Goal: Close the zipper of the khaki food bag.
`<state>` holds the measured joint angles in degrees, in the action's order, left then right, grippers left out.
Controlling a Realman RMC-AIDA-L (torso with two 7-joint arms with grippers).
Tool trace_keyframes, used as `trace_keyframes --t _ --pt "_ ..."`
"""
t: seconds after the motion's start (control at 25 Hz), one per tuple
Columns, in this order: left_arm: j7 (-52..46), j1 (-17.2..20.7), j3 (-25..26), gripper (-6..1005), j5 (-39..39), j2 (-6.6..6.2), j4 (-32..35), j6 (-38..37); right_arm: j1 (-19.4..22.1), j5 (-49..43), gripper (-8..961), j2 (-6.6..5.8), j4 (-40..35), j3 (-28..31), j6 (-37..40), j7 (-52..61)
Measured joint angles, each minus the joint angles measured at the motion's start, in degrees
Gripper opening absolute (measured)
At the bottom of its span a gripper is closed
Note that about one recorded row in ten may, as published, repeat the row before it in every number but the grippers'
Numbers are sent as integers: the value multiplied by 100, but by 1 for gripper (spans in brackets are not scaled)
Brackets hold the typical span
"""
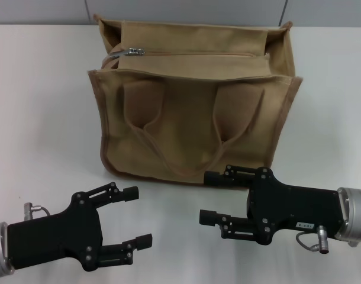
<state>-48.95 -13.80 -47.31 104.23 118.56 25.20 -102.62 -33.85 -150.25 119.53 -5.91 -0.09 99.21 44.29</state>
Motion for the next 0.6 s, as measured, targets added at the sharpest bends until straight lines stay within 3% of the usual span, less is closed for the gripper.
trace_keyframes --t 0.48,0.6 --pt "0 -1 30 842 -29 0 3 61 -7 5 679 0 54 0 -25 -3" --pt "8 66 865 842 -72 1 -79 -2 -7 8 679 0 80 1 -26 -4"
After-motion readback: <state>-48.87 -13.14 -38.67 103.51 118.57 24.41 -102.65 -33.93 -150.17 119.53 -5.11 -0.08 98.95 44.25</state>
